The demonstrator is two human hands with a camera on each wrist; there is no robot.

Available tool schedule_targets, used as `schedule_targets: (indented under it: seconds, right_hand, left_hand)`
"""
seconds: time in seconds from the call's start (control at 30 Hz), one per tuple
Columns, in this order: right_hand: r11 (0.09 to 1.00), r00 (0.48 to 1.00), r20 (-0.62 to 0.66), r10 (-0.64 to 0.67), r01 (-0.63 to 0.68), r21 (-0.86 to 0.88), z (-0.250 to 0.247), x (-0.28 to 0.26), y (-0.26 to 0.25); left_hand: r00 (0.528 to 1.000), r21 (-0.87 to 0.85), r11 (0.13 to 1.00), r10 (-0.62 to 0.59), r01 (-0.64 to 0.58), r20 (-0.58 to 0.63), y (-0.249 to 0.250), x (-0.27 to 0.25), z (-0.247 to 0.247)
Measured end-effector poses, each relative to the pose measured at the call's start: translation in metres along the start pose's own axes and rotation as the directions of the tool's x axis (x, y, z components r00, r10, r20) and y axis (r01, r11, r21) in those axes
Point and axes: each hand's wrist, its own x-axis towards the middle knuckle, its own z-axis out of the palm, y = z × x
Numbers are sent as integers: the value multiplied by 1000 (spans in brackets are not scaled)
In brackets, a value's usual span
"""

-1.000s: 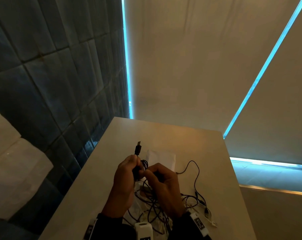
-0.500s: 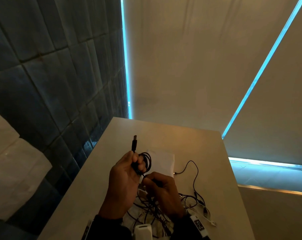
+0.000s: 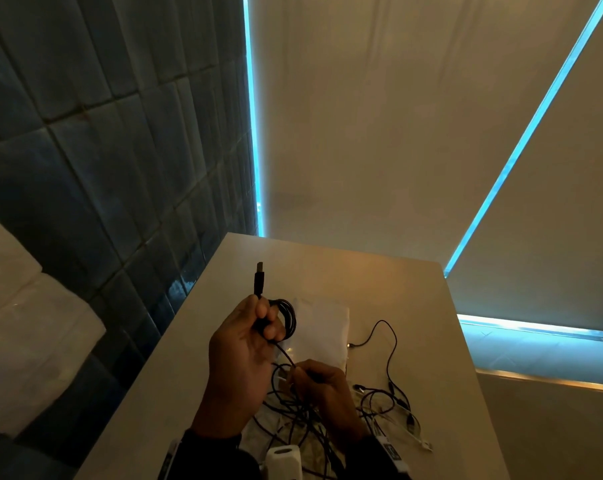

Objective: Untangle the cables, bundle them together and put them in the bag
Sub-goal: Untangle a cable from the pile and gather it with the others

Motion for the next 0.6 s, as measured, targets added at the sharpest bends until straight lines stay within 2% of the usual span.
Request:
schedule_targets:
  seconds: [0.23, 0.33, 0.5, 0.6]
  right_hand:
    - [997, 996, -61, 64, -66, -38, -3, -1, 17]
    - [996, 993, -91, 76, -80, -37, -3, -1, 16]
    - [998, 972, -234, -4, 18, 58, -3, 2, -20]
    - [991, 945, -299, -131, 133, -14, 1, 5, -41]
  left_hand:
    - [999, -12, 999, 37, -37, 8, 8, -1, 1]
    - [998, 77, 995, 61, -60, -8, 8, 0, -1]
    - [992, 329, 940, 116, -93, -51, 5, 5, -8]
    - [992, 429, 902, 97, -51, -84, 0, 6, -10]
